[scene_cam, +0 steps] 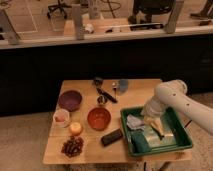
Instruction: Place towel in plastic cup
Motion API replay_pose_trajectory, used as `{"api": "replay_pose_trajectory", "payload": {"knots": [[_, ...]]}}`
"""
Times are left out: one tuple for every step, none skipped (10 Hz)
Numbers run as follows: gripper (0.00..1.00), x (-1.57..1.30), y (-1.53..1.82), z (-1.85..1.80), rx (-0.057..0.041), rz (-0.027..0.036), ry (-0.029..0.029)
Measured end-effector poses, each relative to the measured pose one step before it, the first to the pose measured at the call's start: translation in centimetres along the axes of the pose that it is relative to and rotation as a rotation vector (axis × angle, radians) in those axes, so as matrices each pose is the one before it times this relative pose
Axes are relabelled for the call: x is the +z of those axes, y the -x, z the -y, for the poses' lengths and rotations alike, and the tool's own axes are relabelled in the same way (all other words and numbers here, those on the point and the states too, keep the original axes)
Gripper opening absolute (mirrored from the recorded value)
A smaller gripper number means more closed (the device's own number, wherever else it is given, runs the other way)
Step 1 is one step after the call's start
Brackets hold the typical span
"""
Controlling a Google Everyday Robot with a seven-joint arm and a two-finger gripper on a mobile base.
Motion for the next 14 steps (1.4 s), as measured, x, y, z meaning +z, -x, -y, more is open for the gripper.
{"api": "replay_pose_trajectory", "payload": {"knots": [[0.50,0.383,0.115,0.220,-0.00369,0.00153,-0.00880],[0.50,0.463,-0.004,0.201,-0.00005,-0.00235,-0.00661],[0.50,0.510,-0.079,0.284,0.00362,-0.00200,-0.00899],[0.50,0.423,-0.170,0.149,0.00493,-0.00166,-0.00475],[0.52,0.382,-0.129,0.161,0.00454,-0.00089,-0.00540],[0.62,0.647,-0.083,0.139,0.00578,0.00072,-0.00440],[0.70,0.531,-0.033,-0.001,0.00453,0.00260,-0.00023],[0.73,0.515,0.008,-0.095,0.00374,0.00258,0.00176],[0.74,0.533,0.117,-0.166,0.00235,0.00225,0.00399],[0.74,0.438,0.159,-0.167,0.00198,0.00159,0.00476],[0.74,0.375,0.064,-0.190,0.00345,0.00045,0.00539],[0.74,0.257,0.093,-0.156,0.00420,0.00023,0.00484],[0.74,0.218,0.096,-0.178,0.00465,-0.00258,0.00750],[0.74,0.225,0.126,-0.148,0.00857,-0.00318,0.00926]]}}
